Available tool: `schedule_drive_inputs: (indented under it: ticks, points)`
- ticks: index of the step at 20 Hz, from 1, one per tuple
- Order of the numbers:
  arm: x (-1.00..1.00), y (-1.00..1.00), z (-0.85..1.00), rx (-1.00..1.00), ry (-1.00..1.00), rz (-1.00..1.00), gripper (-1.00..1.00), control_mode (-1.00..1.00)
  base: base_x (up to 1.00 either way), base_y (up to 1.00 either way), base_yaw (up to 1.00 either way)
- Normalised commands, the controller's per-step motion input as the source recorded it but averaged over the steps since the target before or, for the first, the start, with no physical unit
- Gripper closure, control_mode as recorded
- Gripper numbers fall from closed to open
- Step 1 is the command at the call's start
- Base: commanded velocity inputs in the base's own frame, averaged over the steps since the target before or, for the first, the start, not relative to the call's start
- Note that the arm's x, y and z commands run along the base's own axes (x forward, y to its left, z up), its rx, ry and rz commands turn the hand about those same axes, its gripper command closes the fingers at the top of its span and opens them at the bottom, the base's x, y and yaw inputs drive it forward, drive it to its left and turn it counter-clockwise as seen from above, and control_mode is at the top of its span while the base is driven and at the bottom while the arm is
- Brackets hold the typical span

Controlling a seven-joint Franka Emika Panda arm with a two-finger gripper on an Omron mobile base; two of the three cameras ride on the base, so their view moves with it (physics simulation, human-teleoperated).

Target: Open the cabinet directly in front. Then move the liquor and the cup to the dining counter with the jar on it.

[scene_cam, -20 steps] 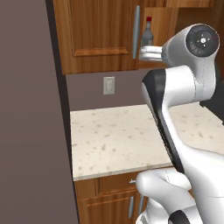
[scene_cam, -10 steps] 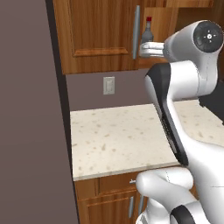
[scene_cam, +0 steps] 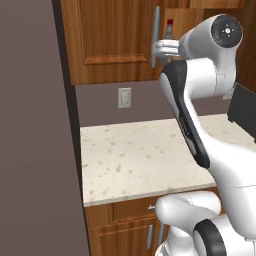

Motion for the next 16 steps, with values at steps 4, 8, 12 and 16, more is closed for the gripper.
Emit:
schedule_drive_inputs:
  ticks: [4, 8, 12, 16]
  points:
    - [0.37, 0.08, 0.0, 0.0, 0.01, 0.12, -1.0, -1.0, 0.0, 0.0, 0.0]
    - [0.35, 0.0, 0.0, 0.0, 0.0, 0.01, -1.0, -1.0, 0.0, 0.0, 0.0]
    - [0.42, 0.0, 0.0, 0.0, 0.04, 0.0, -1.0, -1.0, 0.0, 0.0, 0.0]
    - [0.59, 0.0, 0.0, 0.0, 0.06, 0.0, -1.0, -1.0, 0.0, 0.0, 0.0]
